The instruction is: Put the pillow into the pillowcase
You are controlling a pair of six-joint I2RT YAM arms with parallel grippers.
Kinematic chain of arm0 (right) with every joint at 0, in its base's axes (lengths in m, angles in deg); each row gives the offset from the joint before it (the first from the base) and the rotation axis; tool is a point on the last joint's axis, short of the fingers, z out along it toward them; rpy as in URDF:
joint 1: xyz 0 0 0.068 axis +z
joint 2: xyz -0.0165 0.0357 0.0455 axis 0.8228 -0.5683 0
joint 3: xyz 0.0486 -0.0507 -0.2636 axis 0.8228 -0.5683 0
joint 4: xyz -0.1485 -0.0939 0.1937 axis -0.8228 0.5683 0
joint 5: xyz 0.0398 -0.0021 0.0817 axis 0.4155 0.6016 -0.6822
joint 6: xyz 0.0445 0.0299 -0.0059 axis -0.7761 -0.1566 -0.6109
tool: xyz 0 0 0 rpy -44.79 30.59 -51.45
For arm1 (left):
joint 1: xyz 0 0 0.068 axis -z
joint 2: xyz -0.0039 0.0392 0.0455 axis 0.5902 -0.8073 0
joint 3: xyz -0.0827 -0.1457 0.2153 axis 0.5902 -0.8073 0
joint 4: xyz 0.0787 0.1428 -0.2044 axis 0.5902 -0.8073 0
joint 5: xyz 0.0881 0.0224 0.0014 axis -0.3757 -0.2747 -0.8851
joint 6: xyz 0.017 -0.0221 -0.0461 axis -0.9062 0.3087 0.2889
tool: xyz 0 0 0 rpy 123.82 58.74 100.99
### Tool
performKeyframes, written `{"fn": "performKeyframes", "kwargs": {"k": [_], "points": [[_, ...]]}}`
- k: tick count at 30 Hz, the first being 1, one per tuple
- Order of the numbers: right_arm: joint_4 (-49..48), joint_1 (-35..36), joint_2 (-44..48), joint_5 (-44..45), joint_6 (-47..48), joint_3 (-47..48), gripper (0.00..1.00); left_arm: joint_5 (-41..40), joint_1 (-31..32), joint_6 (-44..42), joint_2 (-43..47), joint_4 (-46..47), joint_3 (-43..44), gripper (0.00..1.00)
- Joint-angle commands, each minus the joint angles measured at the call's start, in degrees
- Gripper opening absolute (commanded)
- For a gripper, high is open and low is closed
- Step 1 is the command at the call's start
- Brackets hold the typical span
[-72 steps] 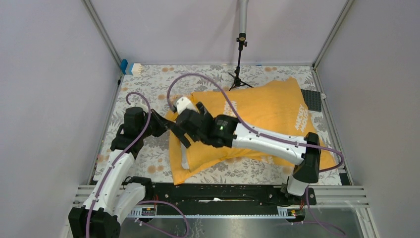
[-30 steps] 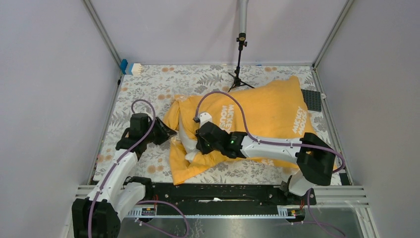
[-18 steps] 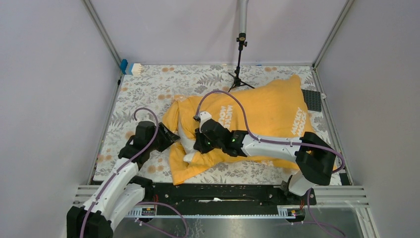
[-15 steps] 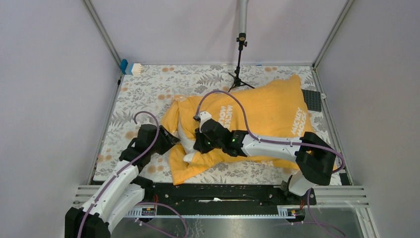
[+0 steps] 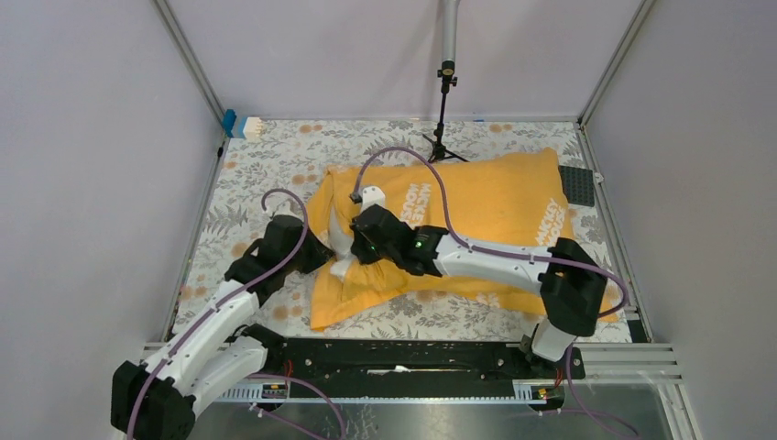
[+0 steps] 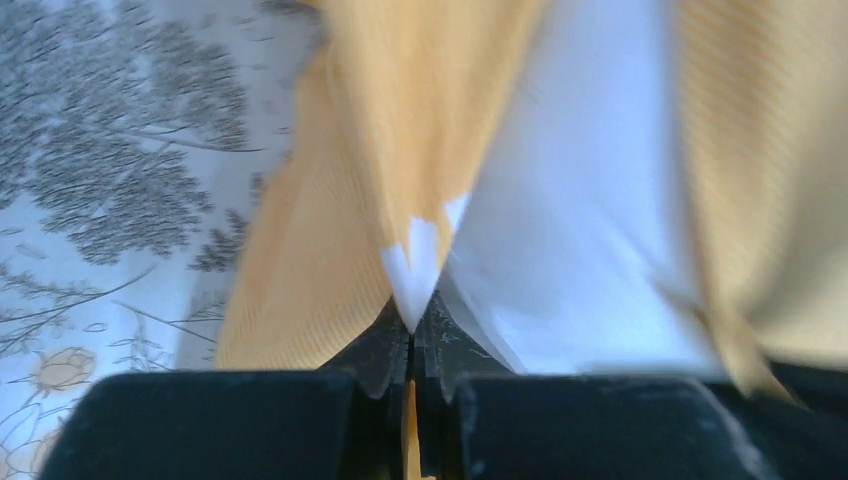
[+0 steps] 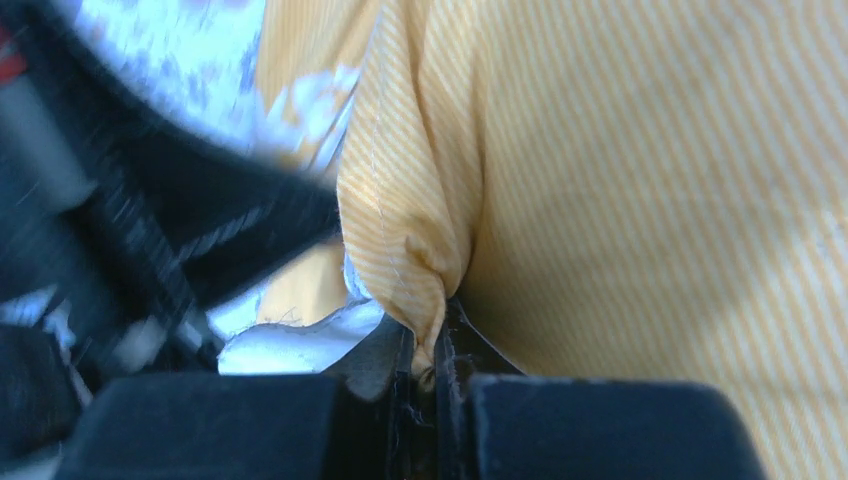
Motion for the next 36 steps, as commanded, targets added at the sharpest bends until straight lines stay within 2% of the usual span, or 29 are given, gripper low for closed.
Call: {"fn": "performKeyframes", "kwargs": {"k": [1,4,8,11,15,17,19,21,24,26,27,29,32,36], "points": [[2.4,-1.13,-6.31,17.89,-3.05,11.81,0.0,10.19,0.78,-8.2,3.8,-7.9,9.91,0.0],[5.09,-1.09,-11.82,24.03,-3.61,18.08,0.0,16.14,0.8,-10.08,5.43,-13.35,14.52,0.0],[5.24,-1.16,-17.36,31.42,-4.2,20.34,0.0,18.72,0.78,-11.61,8.19,-19.3,21.01,0.0],[5.47,-2.11,-19.92,31.88,-5.41,20.96,0.0,20.23,0.8,-13.23,8.23,-24.99,25.63,0.0],[5.59,-2.4,-21.92,33.21,-6.09,21.14,0.0,22.82,0.78,-11.71,9.97,-26.28,28.16,0.0],[5.49,-2.47,-22.42,32.42,-6.43,20.75,0.0,24.07,0.78,-10.24,10.08,-25.94,29.45,0.0],[4.14,-2.42,-21.64,28.68,-5.89,19.28,0.0,19.84,0.78,-9.49,10.56,-25.31,29.84,0.0],[1.91,-2.42,-18.34,24.74,-5.77,16.7,0.0,15.43,0.78,-8.62,10.19,-23.34,28.35,0.0],[-0.02,-2.37,-12.47,20.11,-3.78,14.01,0.01,14.72,0.78,-6.55,8.92,-16.54,24.46,0.0],[-0.08,-2.32,-8.73,17.32,-2.61,13.13,0.17,14.7,0.78,-5.58,8.27,-12.7,22.35,0.0],[-0.1,-2.31,-7.03,15.7,-2.36,12.63,0.29,14.4,0.75,-5.36,7.73,-11.87,21.62,0.0],[1.17,-2.24,-4.64,14.09,-2.11,12.58,0.42,14.02,0.78,-5.22,6.98,-10.59,20.15,0.0],[3.61,-1.6,-2.58,14.05,-1.83,13.31,0.47,13.57,0.78,-4.55,7.08,-9.07,18.08,0.0],[4.88,-0.51,-2.09,14.43,-0.97,14.01,0.46,13.67,0.78,-4.22,7.48,-8.58,17.05,0.0]]}}
